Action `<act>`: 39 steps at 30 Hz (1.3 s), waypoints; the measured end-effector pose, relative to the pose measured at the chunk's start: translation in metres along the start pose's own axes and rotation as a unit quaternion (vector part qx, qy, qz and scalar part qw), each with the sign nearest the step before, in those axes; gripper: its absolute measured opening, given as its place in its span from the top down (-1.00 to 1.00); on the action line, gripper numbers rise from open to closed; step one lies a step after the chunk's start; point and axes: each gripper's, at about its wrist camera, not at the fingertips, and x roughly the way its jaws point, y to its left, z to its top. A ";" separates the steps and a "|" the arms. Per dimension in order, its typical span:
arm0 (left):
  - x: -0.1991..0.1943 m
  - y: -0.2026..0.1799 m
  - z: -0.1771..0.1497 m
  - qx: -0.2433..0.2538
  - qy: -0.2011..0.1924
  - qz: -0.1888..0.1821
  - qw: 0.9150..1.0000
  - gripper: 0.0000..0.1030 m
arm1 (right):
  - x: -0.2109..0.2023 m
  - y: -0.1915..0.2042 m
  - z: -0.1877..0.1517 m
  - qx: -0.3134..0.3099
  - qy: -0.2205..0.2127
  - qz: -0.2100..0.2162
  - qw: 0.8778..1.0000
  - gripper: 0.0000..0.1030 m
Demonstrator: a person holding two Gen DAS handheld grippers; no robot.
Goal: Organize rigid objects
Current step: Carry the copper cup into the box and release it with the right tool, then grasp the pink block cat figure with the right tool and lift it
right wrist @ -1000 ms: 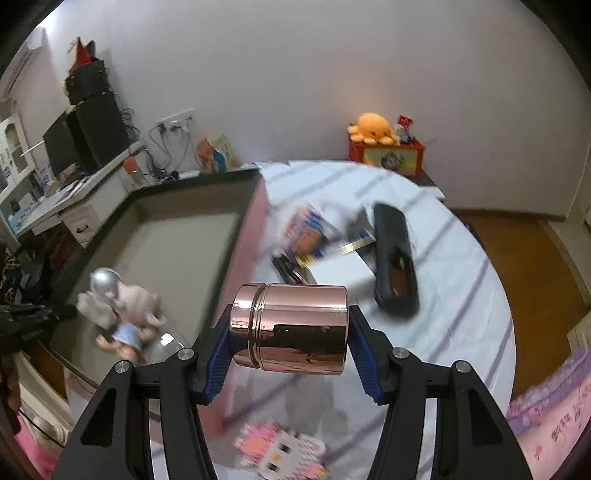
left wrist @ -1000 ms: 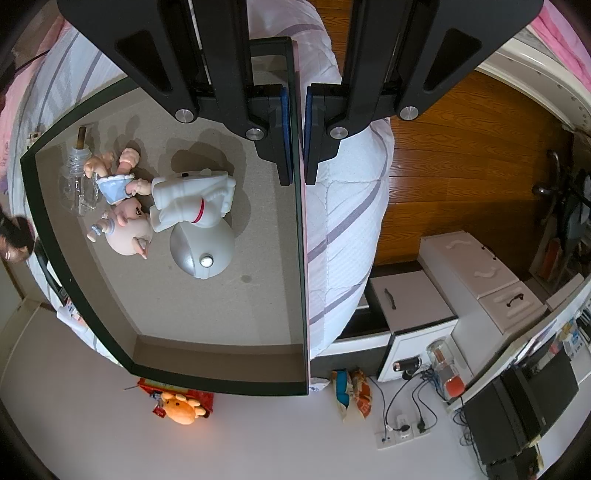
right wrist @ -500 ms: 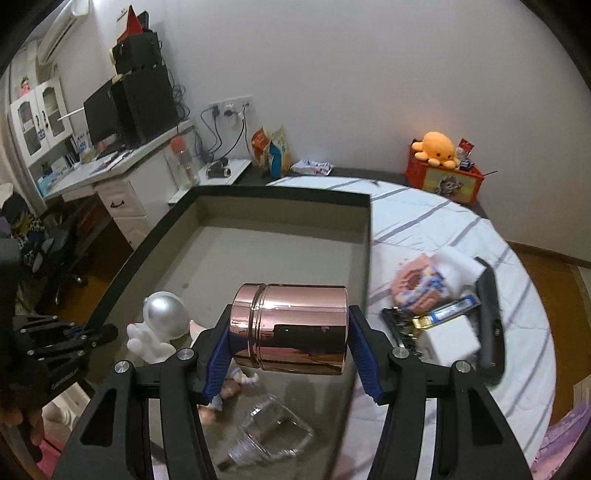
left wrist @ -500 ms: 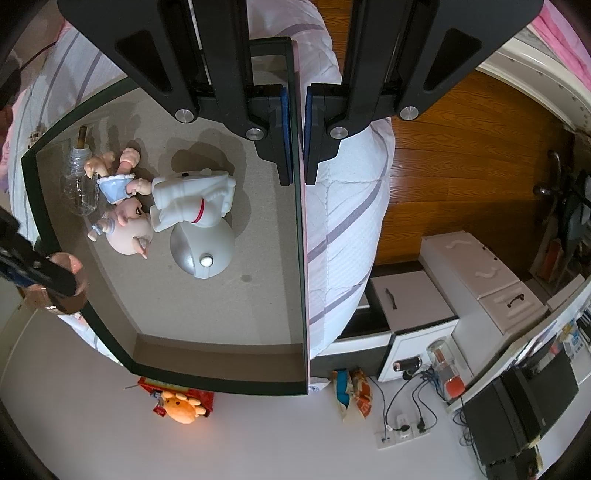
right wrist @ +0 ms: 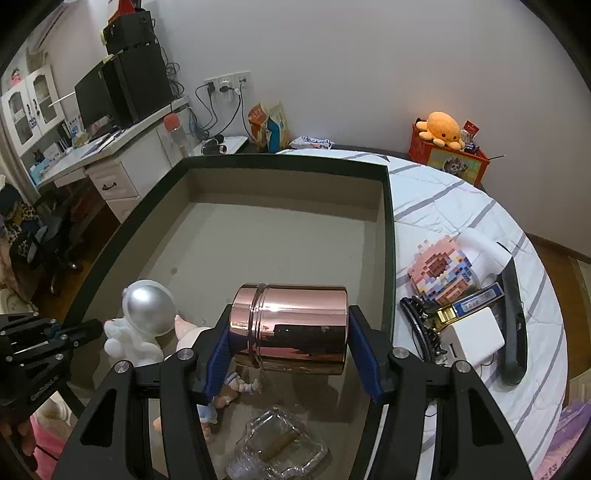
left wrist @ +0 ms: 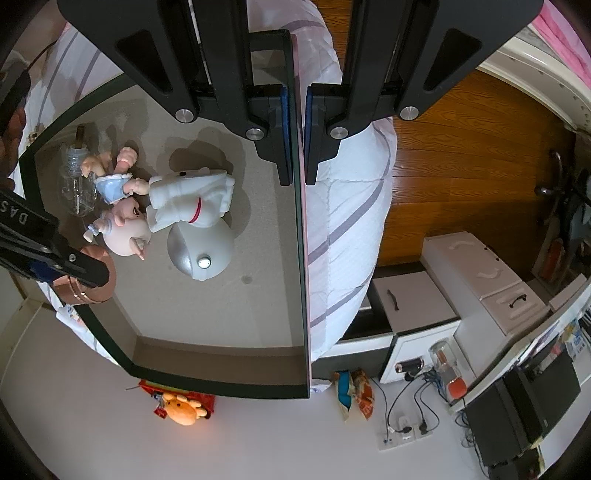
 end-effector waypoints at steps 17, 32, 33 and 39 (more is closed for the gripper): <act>0.002 -0.001 0.001 0.000 0.002 0.001 1.000 0.90 | -0.017 -0.002 0.004 0.013 -0.034 -0.019 0.999 -0.34; 0.002 -0.004 0.001 -0.001 0.003 0.006 1.000 0.90 | -0.113 -0.063 -0.053 0.062 -0.080 -0.101 0.990 -0.55; 0.002 -0.005 0.001 0.000 0.003 0.007 1.000 0.90 | -0.113 -0.067 -0.062 0.067 -0.070 -0.107 0.990 -0.55; 0.002 -0.005 0.000 -0.002 0.004 0.009 1.000 0.90 | -0.101 -0.073 -0.111 0.083 -0.017 -0.091 0.992 -0.55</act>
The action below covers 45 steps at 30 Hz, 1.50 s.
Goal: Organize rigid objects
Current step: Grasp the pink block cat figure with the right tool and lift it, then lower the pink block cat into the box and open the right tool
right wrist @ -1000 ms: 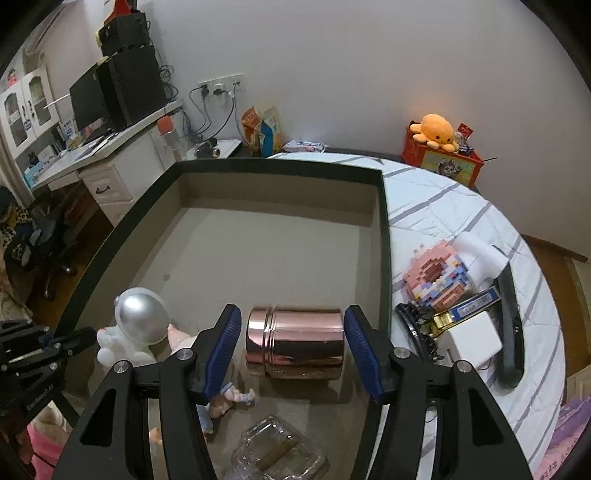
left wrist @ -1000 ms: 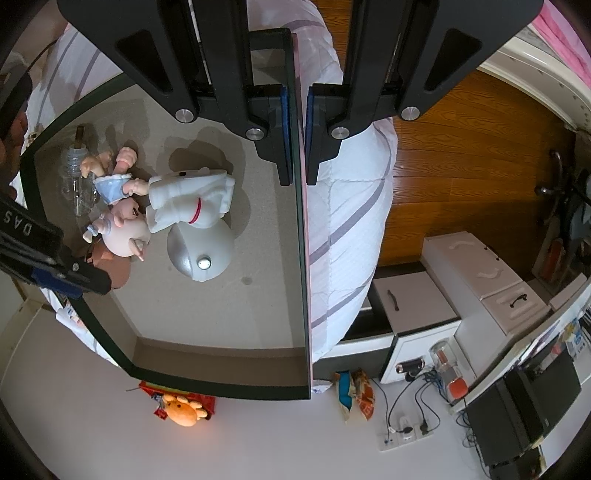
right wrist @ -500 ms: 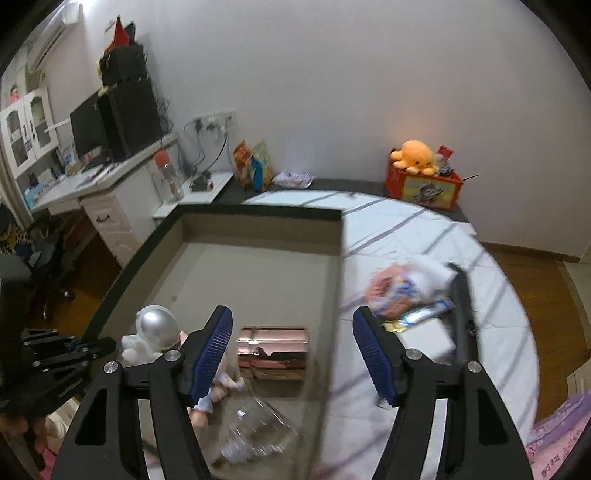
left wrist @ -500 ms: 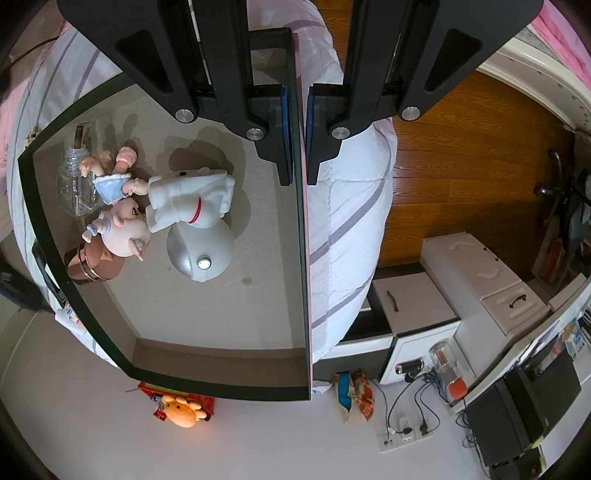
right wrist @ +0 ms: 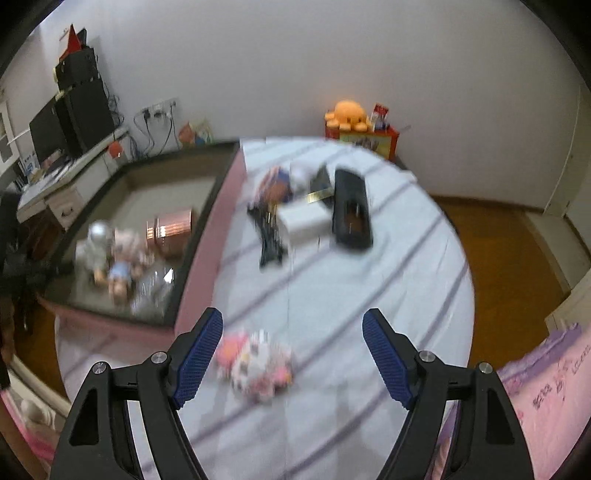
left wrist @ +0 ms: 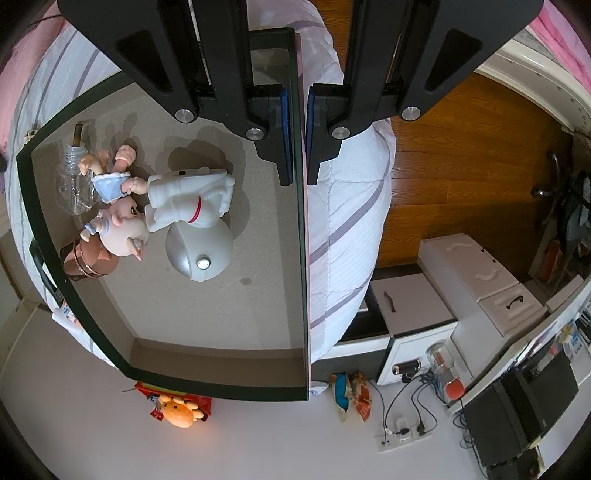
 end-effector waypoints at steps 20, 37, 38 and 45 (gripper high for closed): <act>0.000 0.000 0.000 0.002 0.002 -0.001 1.000 0.90 | 0.049 -0.009 -0.014 -0.003 0.031 0.005 0.999 -0.45; 0.000 -0.002 0.001 0.002 0.002 0.000 1.000 0.89 | 0.038 -0.004 0.021 -0.013 -0.008 0.015 1.000 0.01; 0.000 -0.001 0.000 0.002 0.002 -0.001 1.000 0.90 | 0.034 -0.001 0.025 -0.015 -0.016 0.018 1.000 0.01; -0.001 0.001 0.001 0.000 0.001 -0.002 1.000 0.90 | 0.017 0.051 0.060 -0.062 -0.056 0.062 0.995 0.01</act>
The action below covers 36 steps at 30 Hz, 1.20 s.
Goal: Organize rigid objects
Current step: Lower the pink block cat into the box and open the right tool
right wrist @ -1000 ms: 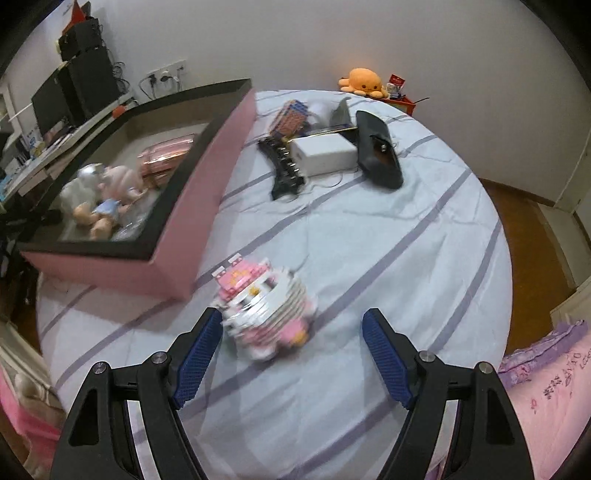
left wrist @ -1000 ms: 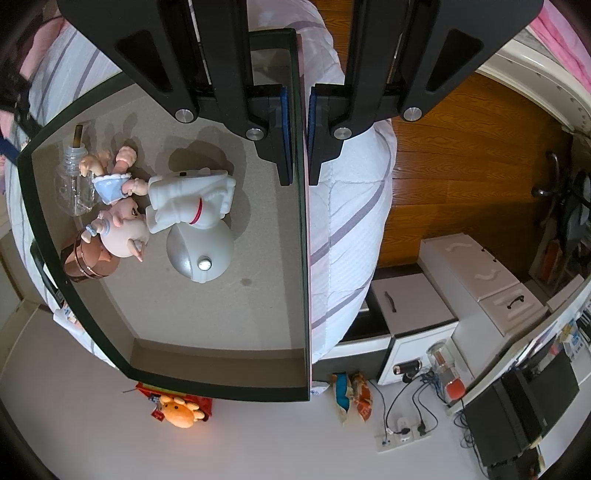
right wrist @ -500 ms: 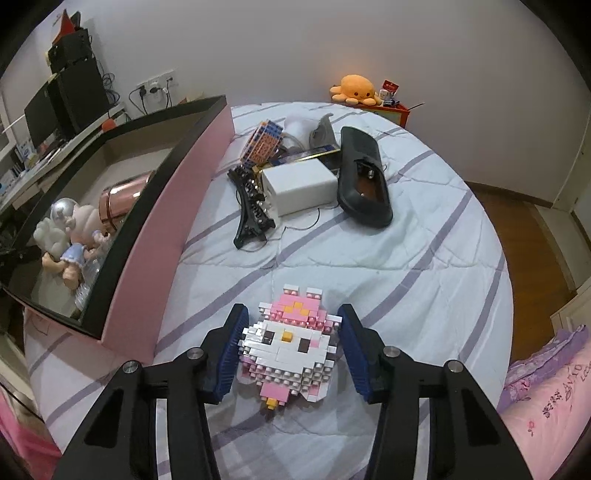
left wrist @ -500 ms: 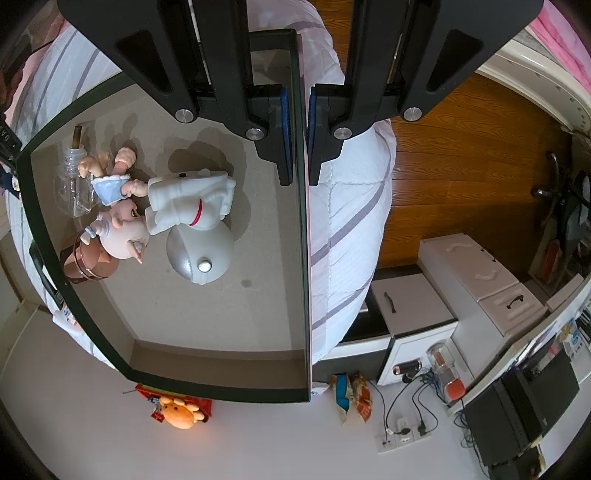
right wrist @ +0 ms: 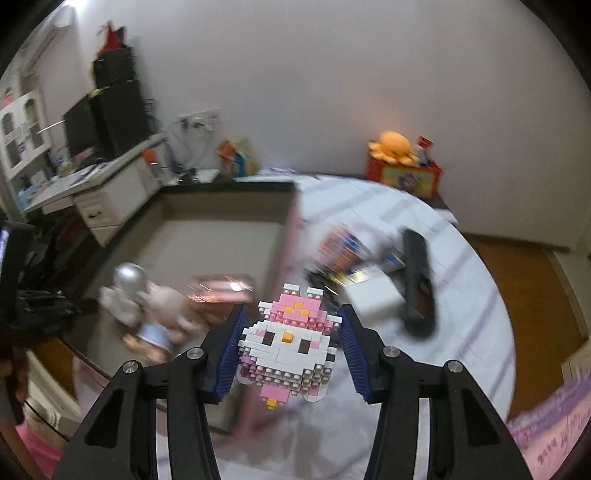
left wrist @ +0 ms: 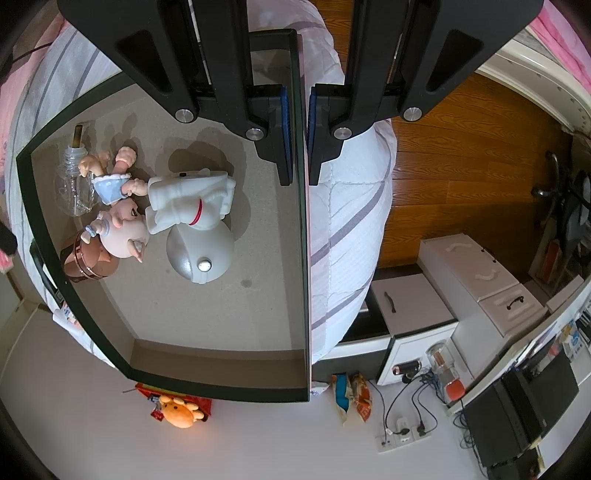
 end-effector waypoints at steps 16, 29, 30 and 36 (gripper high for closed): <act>0.000 0.003 -0.002 0.002 -0.001 -0.008 1.000 0.89 | 0.053 0.094 -0.006 -0.097 0.076 0.046 0.991 0.01; 0.000 0.006 -0.002 0.004 0.000 -0.011 1.000 0.89 | 0.070 0.090 0.000 -0.059 0.095 0.108 0.988 0.09; 0.000 0.005 -0.002 0.004 0.000 -0.011 1.000 0.89 | 0.069 0.089 0.000 -0.061 0.094 0.102 0.988 0.06; 0.000 0.005 -0.002 0.004 0.000 -0.012 1.000 0.89 | 0.064 0.073 0.002 -0.042 0.086 0.086 0.992 0.06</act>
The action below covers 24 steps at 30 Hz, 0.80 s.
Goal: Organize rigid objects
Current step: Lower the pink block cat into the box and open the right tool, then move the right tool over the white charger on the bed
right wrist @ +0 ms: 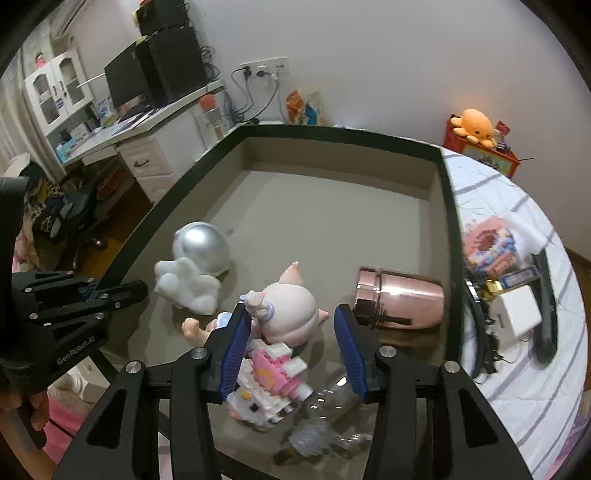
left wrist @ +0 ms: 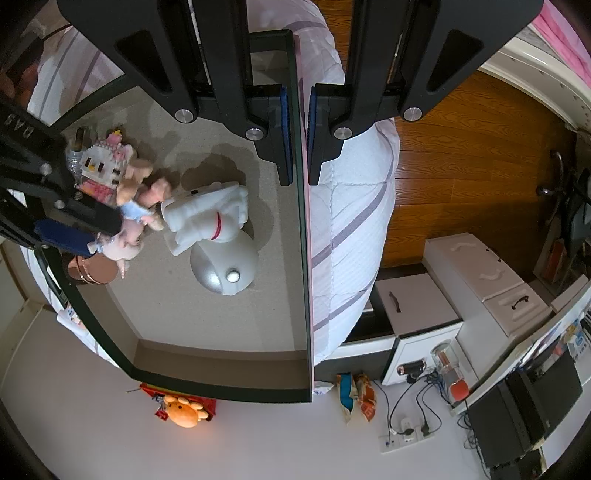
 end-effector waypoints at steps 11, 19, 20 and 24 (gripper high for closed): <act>0.000 0.001 0.000 0.001 0.001 0.000 1.000 0.89 | -0.040 -0.017 0.009 0.019 -0.065 -0.022 0.997 -0.17; 0.001 0.000 -0.001 0.001 0.001 0.000 1.000 0.89 | -0.070 -0.078 -0.001 0.084 -0.086 -0.097 0.988 -0.30; 0.001 -0.001 -0.001 0.000 0.001 0.000 1.000 0.89 | -0.072 -0.087 -0.004 0.094 -0.085 -0.105 0.986 -0.30; 0.001 -0.001 -0.002 0.001 0.001 0.001 1.000 0.89 | -0.075 -0.109 -0.014 0.114 -0.079 -0.129 0.982 -0.30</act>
